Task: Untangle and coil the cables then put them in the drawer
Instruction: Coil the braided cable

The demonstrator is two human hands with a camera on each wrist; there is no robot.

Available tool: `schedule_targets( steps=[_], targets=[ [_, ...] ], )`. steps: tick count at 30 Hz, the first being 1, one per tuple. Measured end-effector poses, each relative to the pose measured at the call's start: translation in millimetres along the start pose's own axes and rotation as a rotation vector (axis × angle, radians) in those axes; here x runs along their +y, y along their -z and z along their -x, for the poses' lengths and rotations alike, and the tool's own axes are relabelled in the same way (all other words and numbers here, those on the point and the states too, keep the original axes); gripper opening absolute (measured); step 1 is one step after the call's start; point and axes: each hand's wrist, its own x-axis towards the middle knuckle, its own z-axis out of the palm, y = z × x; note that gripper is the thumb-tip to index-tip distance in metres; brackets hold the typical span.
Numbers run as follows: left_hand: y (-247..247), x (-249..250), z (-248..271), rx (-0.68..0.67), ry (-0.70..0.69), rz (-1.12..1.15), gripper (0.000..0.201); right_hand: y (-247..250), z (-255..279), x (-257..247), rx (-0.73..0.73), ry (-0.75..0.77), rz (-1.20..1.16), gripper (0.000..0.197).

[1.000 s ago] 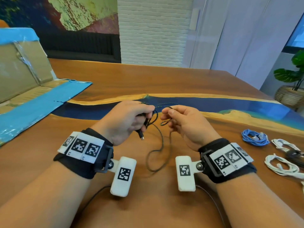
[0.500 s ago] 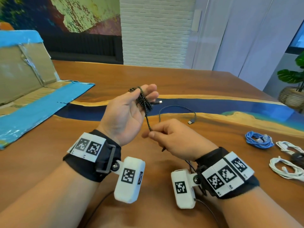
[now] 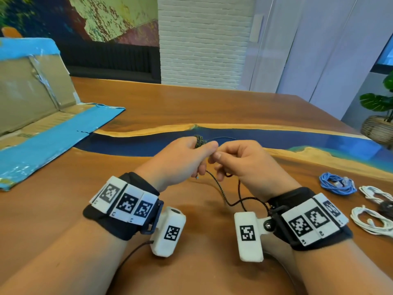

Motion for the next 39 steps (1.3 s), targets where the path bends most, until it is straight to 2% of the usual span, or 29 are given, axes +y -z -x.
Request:
schedule_targets(
  steps=[4,6,11,14,18,20,24,28,30,32,39],
  targets=[
    [2.9,0.0,5.1,-0.277,0.03,0.184,0.053,11.6,2.4,-0.9,0.072,0.023,-0.016,0.021],
    [3.6,-1.0,6.5,-0.346,0.017,0.288,0.042,14.9,1.8,-0.4,0.086,0.025,-0.04,0.021],
    [9.4,-6.5,4.9,-0.33,0.016,0.531,0.035,18.4,0.3,5.2,0.069,-0.052,-0.103,0.01],
    [8.2,-3.6,4.9,-0.27,0.016,0.633,0.034,17.2,1.0,3.7,0.044,-0.083,-0.13,0.016],
    [0.1,-1.0,3.1,-0.188,0.045,0.666,0.037,16.6,1.5,0.6,0.083,-0.053,0.113,0.027],
    [-0.1,-2.6,3.4,-0.207,0.046,0.658,0.034,15.6,0.7,0.7,0.116,-0.012,0.198,0.035],
    [-5.2,-2.5,6.9,-0.332,0.007,0.648,0.027,15.4,-1.0,3.9,0.203,0.03,0.264,0.043],
    [-9.3,-1.0,6.3,-0.328,-0.051,1.04,0.032,13.7,0.0,2.4,0.102,-0.032,0.273,0.043],
    [-10.3,1.2,4.1,-0.284,-0.09,1.221,0.039,5.6,0.4,-1.2,0.013,-0.047,0.314,0.038],
    [-15.6,5.4,2.6,-0.169,-0.119,1.292,0.043,-2.8,-0.9,-2.8,-0.062,-0.063,0.357,0.034],
    [-10.8,8.4,-5.2,0.186,-0.154,1.269,0.031,-13.2,4.6,-10.0,-0.298,-0.163,0.403,0.032]
  ],
)
